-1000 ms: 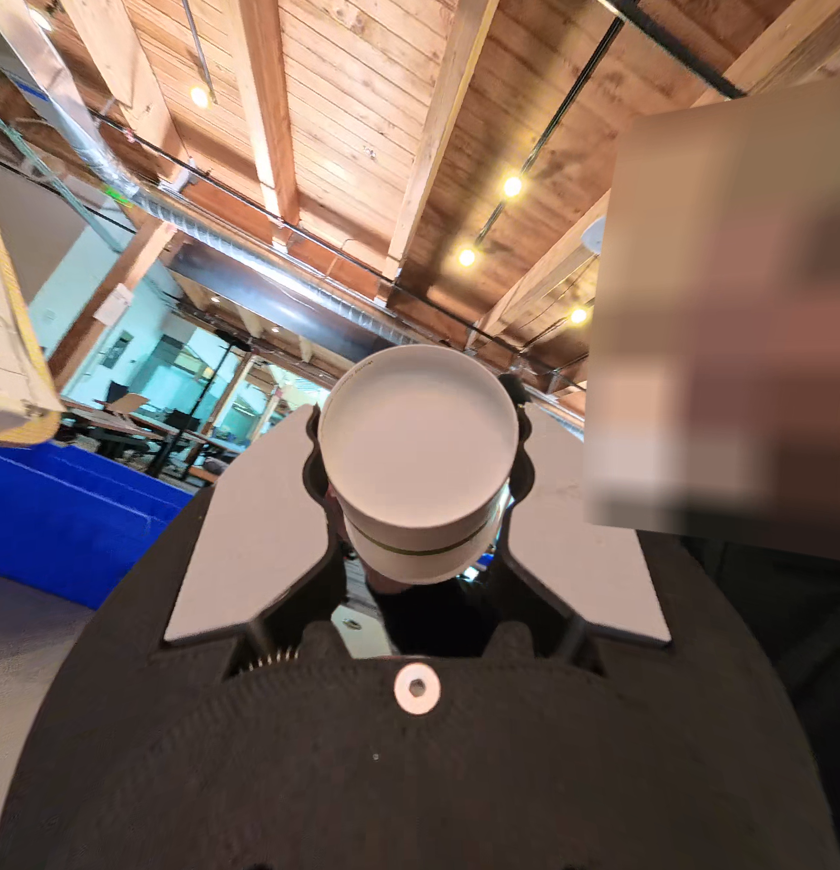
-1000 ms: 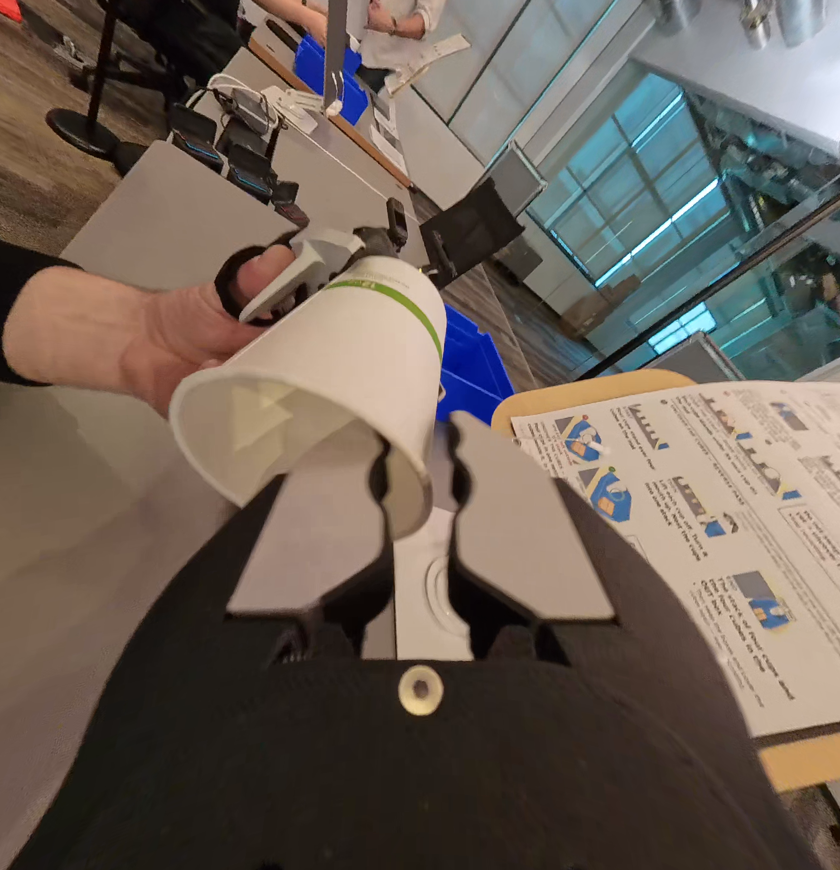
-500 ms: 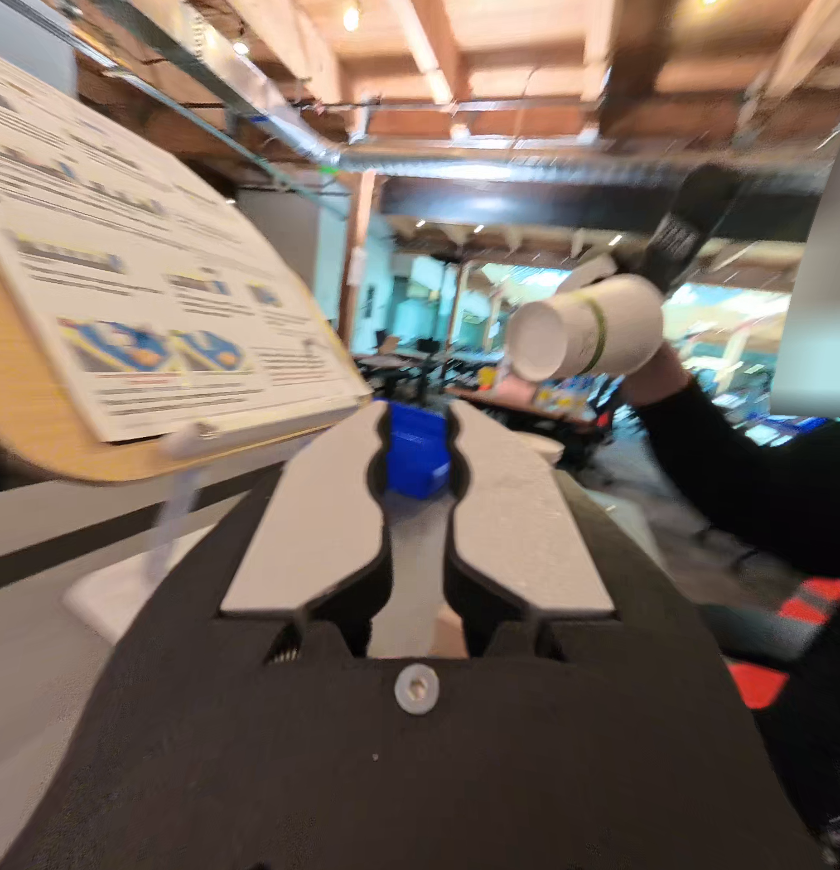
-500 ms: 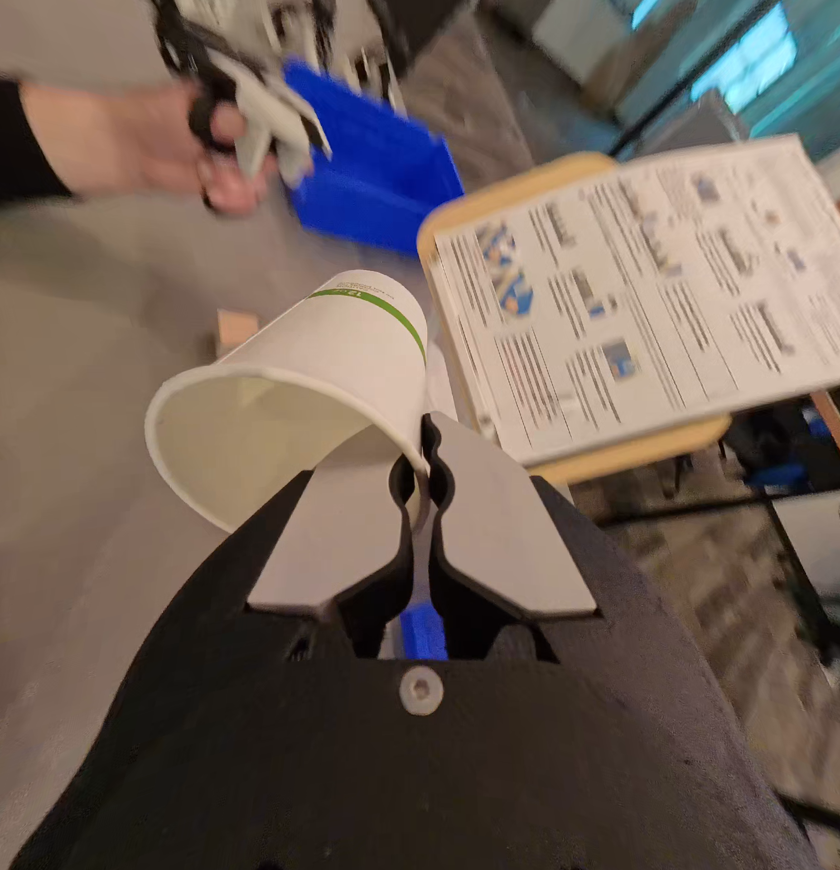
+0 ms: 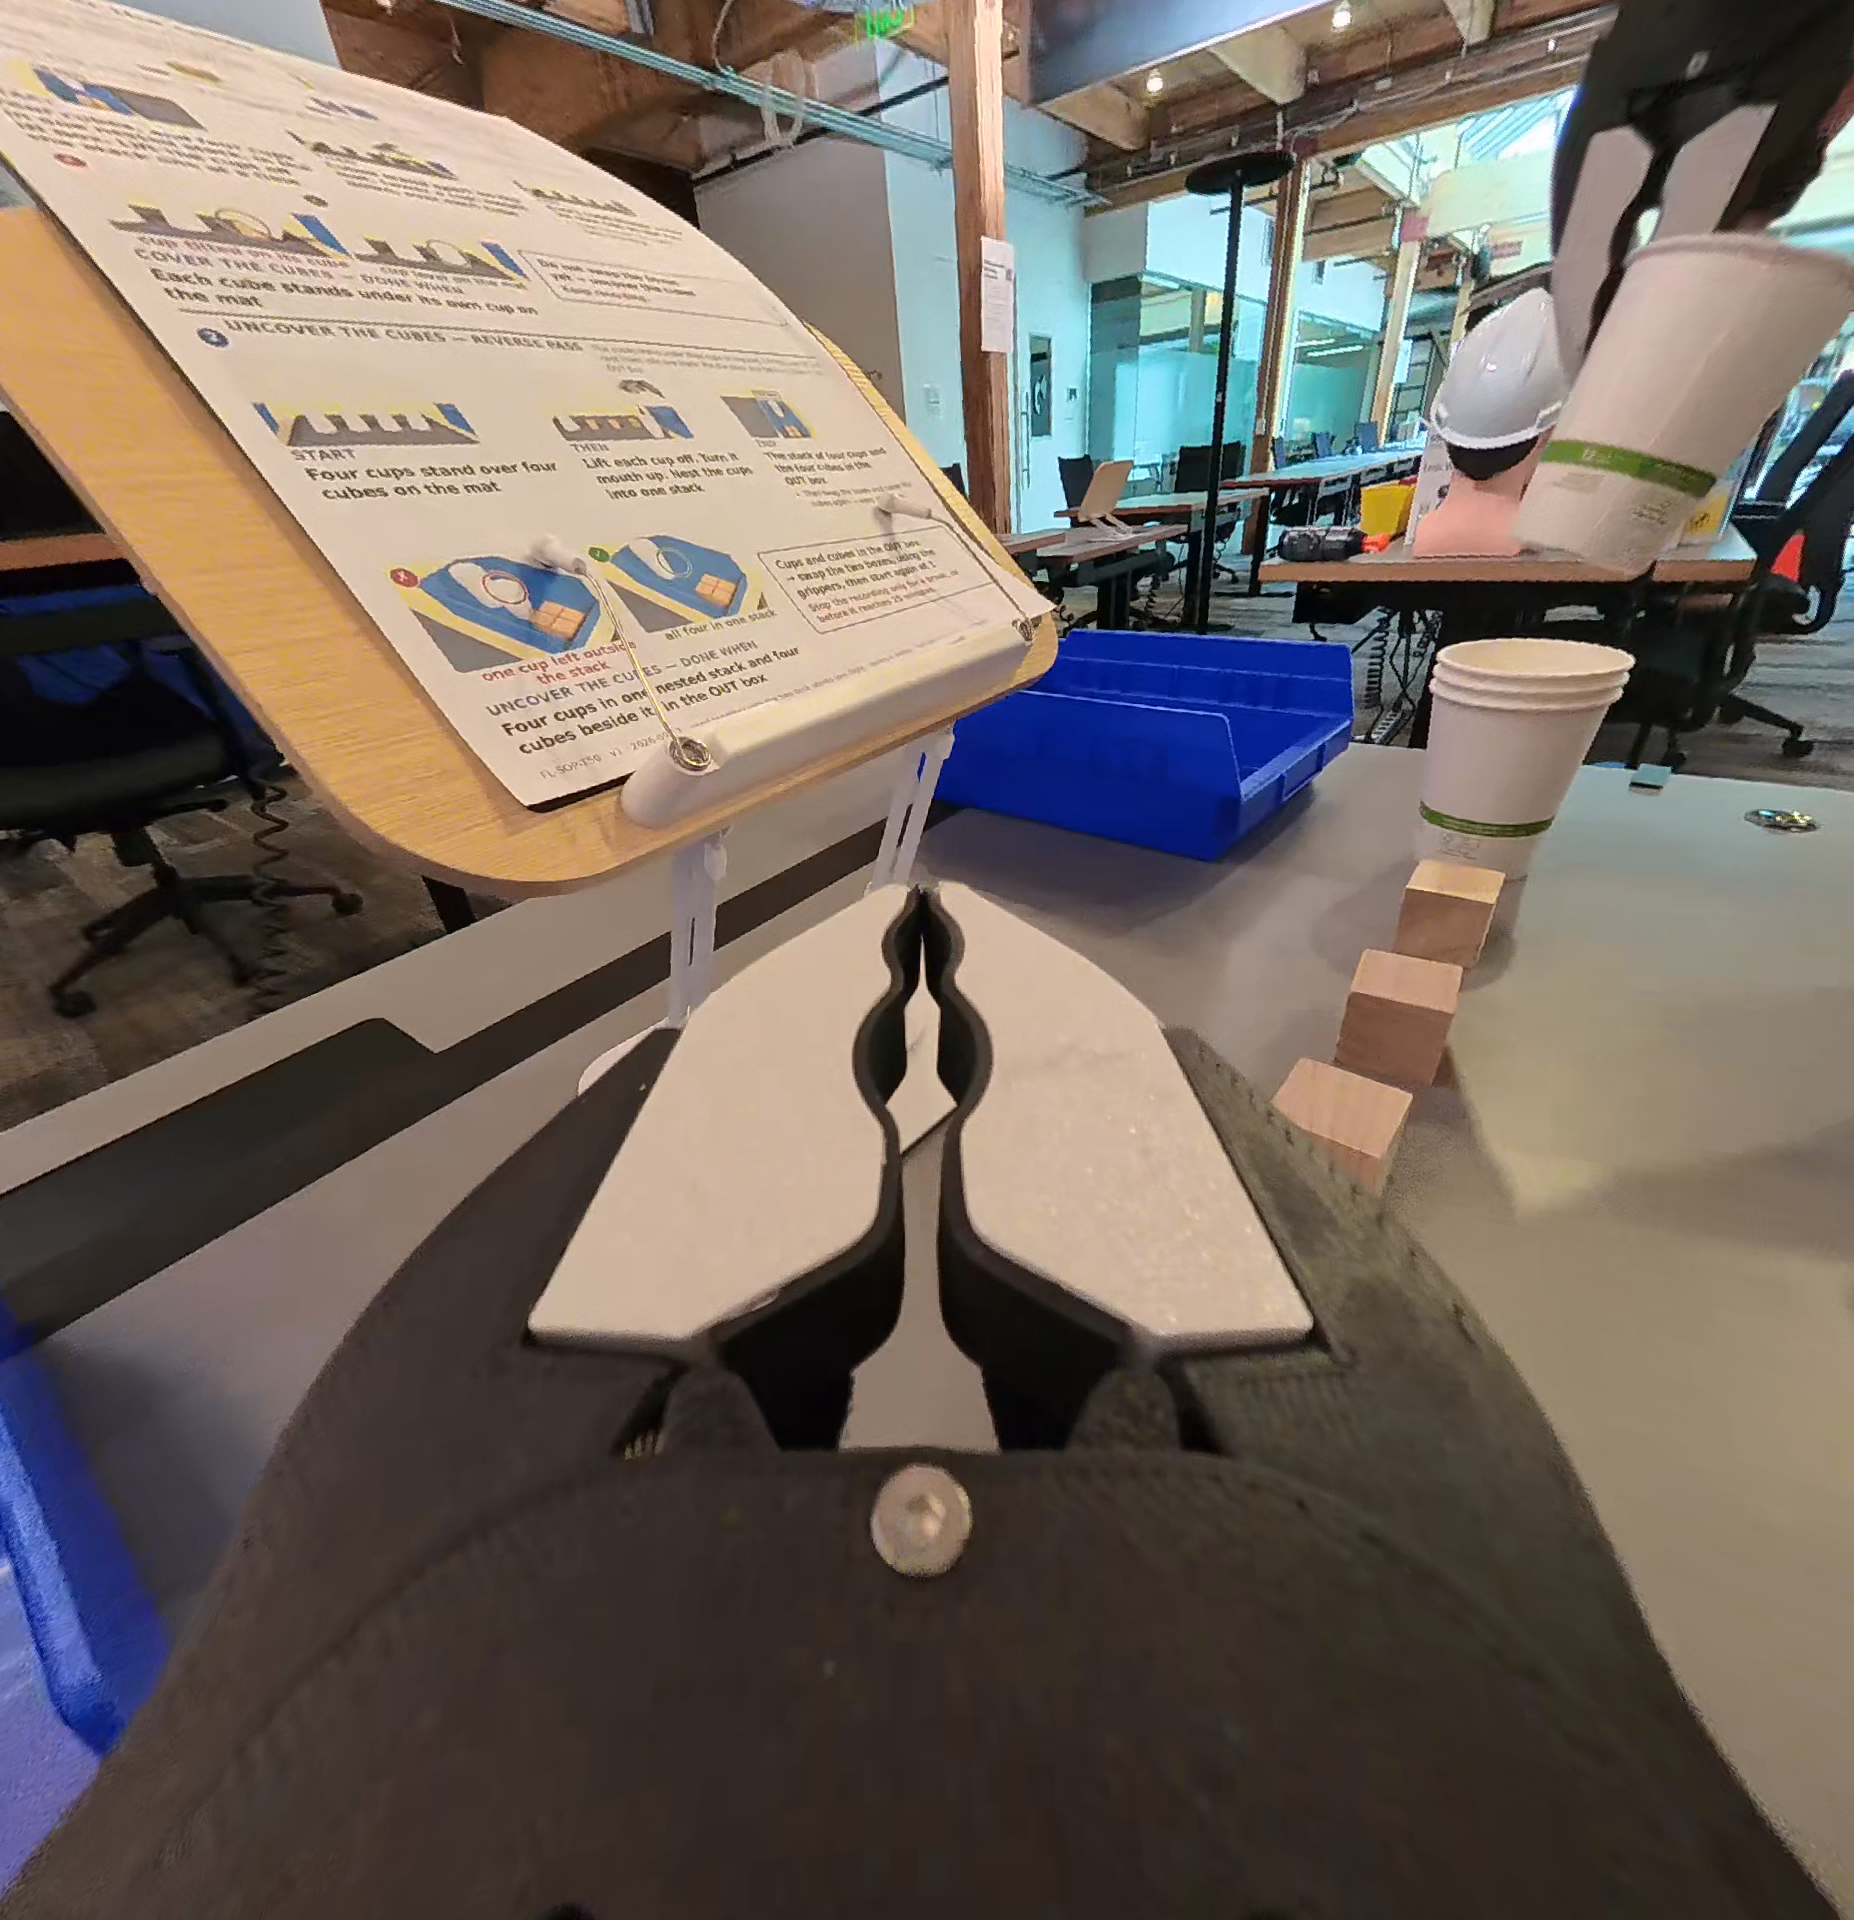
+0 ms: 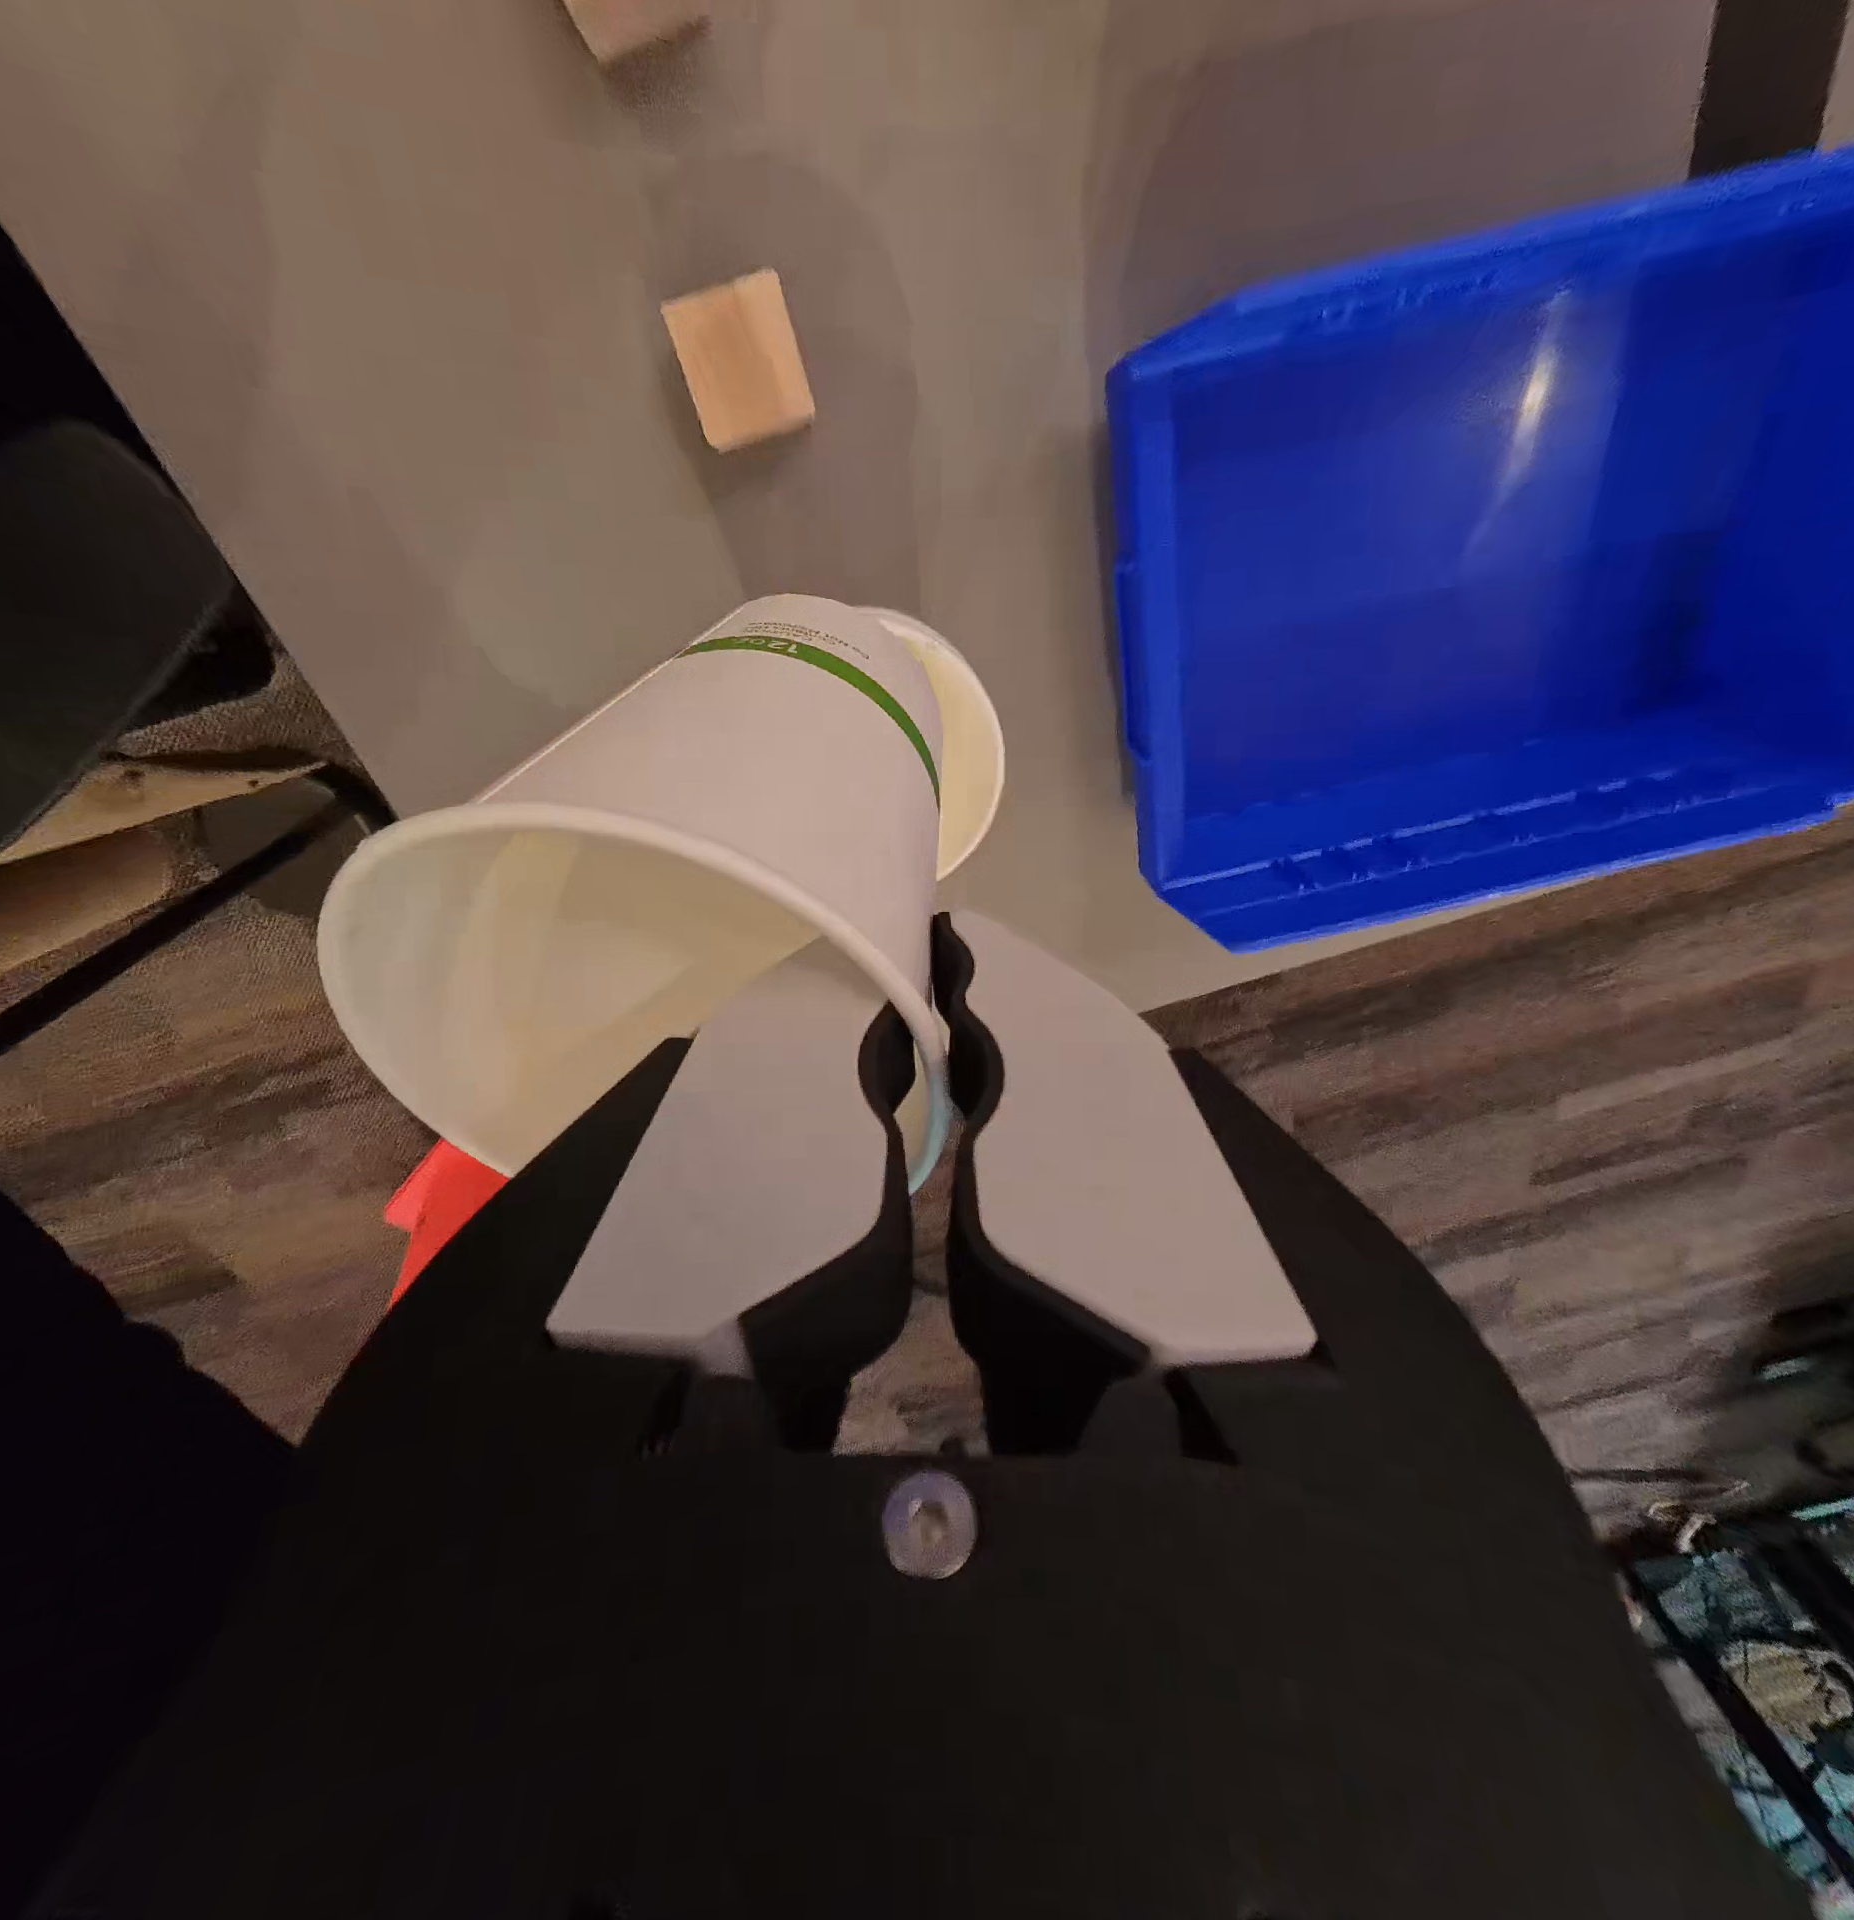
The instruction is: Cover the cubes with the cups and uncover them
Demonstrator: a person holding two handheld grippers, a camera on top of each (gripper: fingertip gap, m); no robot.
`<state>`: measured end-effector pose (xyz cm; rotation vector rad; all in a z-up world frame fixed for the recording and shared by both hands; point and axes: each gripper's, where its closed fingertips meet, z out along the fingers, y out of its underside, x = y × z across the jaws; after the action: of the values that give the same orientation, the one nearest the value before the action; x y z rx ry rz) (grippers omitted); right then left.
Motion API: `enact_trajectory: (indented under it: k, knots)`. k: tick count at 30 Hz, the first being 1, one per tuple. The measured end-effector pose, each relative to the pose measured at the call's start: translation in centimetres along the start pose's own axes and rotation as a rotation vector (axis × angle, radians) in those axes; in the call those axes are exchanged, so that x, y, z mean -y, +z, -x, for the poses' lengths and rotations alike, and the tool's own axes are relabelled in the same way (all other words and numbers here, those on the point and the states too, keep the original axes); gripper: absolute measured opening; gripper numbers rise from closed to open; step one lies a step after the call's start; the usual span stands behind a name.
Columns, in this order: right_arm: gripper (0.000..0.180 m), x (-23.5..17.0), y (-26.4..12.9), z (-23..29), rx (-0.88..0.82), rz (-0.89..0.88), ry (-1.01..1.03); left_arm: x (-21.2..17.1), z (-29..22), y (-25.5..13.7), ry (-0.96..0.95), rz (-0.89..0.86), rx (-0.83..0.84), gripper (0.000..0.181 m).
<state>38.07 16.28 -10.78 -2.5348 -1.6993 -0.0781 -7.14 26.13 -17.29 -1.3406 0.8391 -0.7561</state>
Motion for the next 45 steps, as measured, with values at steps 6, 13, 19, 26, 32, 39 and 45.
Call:
enact_trajectory:
  k: [6, 13, 19, 26, 32, 39, 45]
  knots:
    - [0.001, -1.2, 3.6, -1.0, 0.103, 0.119, 0.032, 0.0, 0.4, -0.4, -0.023, -0.012, 0.006, 0.0]
    - [0.001, -1.7, 7.2, -1.1, 0.19, 0.17, 0.046, -0.2, 0.0, -0.1, -0.017, -0.001, -0.008, 0.0]
    - [0.08, -2.0, 9.5, -2.3, 0.117, 0.219, 0.097, -0.5, -0.2, 0.2, -0.019, 0.011, -0.02, 0.0]
    - [0.084, -0.9, 1.8, -5.0, -0.15, -0.161, 0.176, -0.2, 0.2, -0.1, -0.02, -0.002, -0.006, 0.0]
    - [0.029, -2.6, -1.6, -4.9, -0.424, -0.491, 0.274, 0.0, 0.6, -0.3, -0.022, -0.013, 0.026, 0.0]
    - [0.0, -6.6, -1.2, -4.1, -0.791, -0.948, 0.585, 0.0, 1.4, -0.4, -0.043, -0.041, 0.1, 0.0]
    - [0.0, -8.8, -0.7, -0.1, -0.97, -1.276, 0.686, -1.1, 1.8, 0.1, -0.039, -0.016, 0.139, 0.0]
